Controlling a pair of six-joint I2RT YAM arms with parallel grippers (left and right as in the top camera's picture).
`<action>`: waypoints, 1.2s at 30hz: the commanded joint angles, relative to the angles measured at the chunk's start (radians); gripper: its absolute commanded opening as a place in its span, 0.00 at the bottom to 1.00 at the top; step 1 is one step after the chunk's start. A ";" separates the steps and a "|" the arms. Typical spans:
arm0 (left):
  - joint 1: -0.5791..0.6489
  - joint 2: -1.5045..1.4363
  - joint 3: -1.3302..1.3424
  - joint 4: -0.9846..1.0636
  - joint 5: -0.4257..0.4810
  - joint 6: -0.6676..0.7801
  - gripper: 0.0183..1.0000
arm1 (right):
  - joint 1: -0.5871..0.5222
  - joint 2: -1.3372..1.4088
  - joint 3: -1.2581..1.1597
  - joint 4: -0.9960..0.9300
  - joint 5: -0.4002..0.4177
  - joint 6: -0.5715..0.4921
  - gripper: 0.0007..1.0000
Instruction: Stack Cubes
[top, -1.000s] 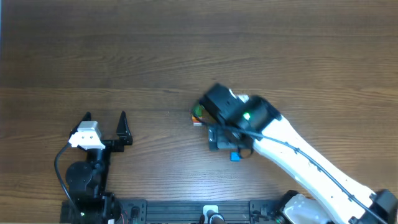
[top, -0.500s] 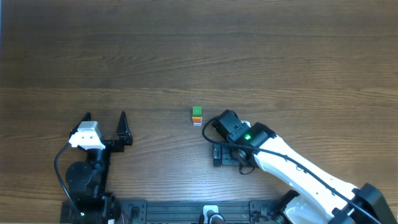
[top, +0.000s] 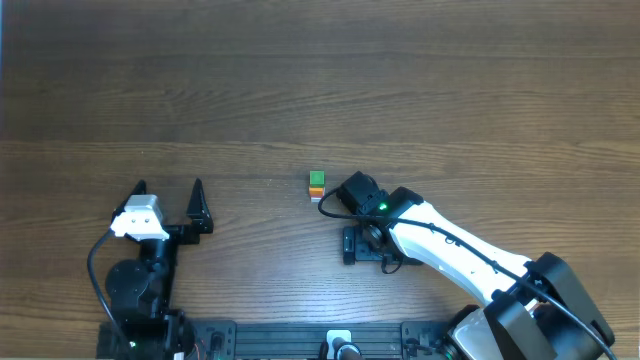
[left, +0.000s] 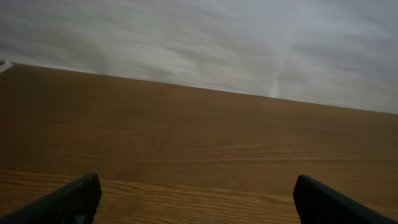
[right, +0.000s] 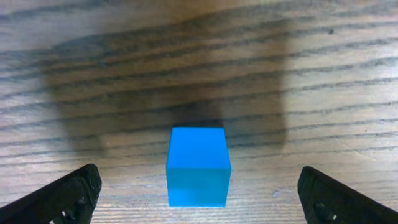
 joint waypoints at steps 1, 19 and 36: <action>0.006 -0.005 -0.005 -0.002 0.010 0.015 1.00 | -0.007 0.004 -0.005 0.010 0.042 -0.013 0.98; 0.006 -0.005 -0.005 -0.002 0.010 0.015 1.00 | -0.005 0.004 -0.005 0.031 0.045 -0.001 0.72; 0.006 -0.005 -0.005 -0.002 0.010 0.015 1.00 | 0.018 0.004 -0.005 0.015 0.023 0.066 0.50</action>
